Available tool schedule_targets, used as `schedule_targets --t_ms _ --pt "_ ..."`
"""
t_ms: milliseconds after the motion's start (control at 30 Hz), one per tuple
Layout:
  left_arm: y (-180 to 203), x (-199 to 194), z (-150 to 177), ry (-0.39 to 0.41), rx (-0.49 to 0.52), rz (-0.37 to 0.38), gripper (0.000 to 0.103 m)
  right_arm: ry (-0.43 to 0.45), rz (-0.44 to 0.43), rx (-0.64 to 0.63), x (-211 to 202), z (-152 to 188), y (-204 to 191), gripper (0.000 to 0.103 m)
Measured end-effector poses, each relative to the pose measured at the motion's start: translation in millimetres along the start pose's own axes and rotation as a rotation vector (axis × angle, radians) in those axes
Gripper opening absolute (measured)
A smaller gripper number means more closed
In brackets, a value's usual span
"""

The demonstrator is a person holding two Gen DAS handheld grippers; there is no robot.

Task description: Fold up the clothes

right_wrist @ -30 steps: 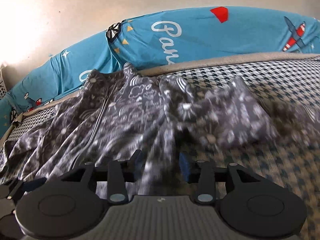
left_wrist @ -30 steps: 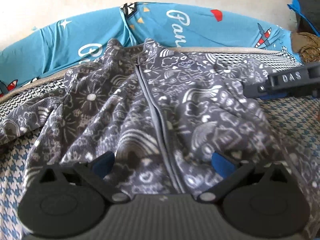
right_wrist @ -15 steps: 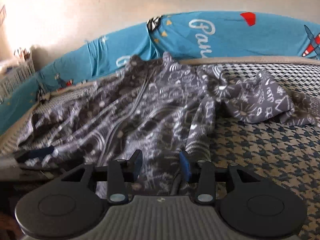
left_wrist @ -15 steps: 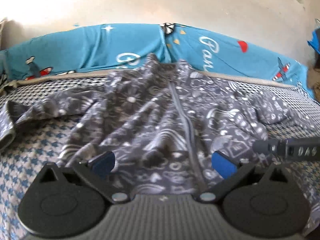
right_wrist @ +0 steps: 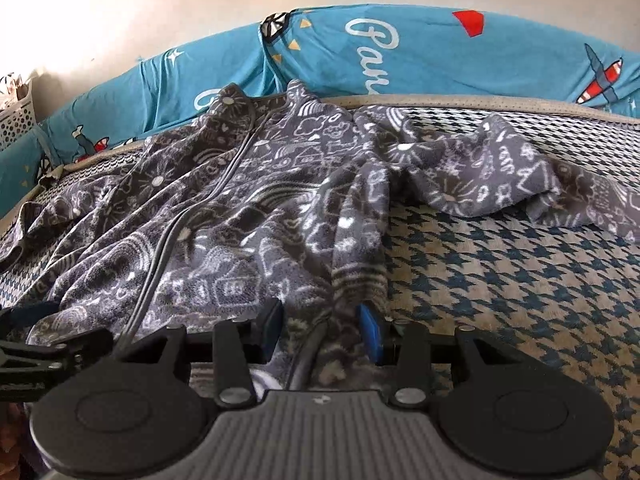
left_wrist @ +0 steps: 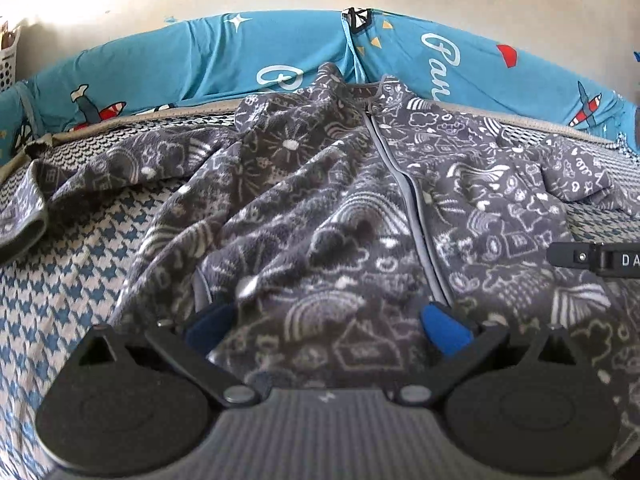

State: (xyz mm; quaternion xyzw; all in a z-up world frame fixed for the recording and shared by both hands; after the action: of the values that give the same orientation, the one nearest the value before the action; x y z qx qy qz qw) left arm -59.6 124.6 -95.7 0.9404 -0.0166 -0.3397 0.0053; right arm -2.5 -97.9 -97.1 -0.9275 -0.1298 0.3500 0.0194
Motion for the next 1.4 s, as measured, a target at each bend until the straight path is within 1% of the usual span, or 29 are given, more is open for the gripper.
schedule_targets --t_ms 67,133,200,300,433,600,700,733,833,933,1033,1133,1267,1400 --pt "1 -2 2 -0.002 0.008 0.005 0.103 0.012 0.024 0.005 -4 1 6 0.040" --pt "0 -6 3 -0.003 0.009 0.012 0.103 0.015 0.029 0.026 -7 3 12 0.040" --pt "0 -9 5 -0.002 0.002 0.024 0.103 0.015 0.031 0.047 -9 5 18 0.044" --pt "0 -14 6 -0.005 -0.001 0.033 0.103 0.019 0.030 0.079 -14 7 26 0.044" --pt "0 -23 9 -0.007 -0.011 0.038 0.103 0.026 0.043 0.086 -24 12 27 0.044" --pt "-1 -34 14 -0.007 -0.018 0.051 0.103 0.029 0.042 0.131 -34 15 32 0.045" --pt "-2 -39 17 -0.009 -0.027 0.055 0.103 0.018 0.140 0.144 -43 20 44 0.044" --pt "-2 -40 17 -0.009 -0.032 0.057 0.103 0.022 0.144 0.163 -47 22 48 0.044" --pt "0 -48 20 -0.008 -0.051 0.070 0.103 0.035 0.103 0.248 -59 21 55 0.044" --pt "3 -53 21 -0.001 -0.066 0.093 0.103 0.053 0.071 0.273 -70 23 55 0.044" --pt "6 -58 21 0.009 -0.072 0.093 0.103 0.066 0.000 0.275 -80 24 46 0.044" --pt "9 -57 22 0.005 -0.067 0.094 0.103 0.085 -0.055 0.226 -89 25 26 0.044" --pt "18 -58 26 0.001 -0.040 0.105 0.103 0.071 -0.123 0.162 -92 35 -1 0.044" --pt "24 -58 30 -0.005 -0.014 0.107 0.103 0.064 -0.144 0.069 -92 44 -25 0.044"
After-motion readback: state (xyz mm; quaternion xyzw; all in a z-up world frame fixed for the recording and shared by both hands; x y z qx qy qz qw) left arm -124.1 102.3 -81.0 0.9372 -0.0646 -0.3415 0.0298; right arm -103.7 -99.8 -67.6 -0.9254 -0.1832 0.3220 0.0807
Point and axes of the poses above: each gripper's, at about its wrist camera, not at the fingertips, and x roughly the way its jaws point, y to its right, z to its underside, the point moved 9 cm from there along x, roughly the way its jaws point, and after that the axes turned 1 degree about y, right-handed, at the moved point
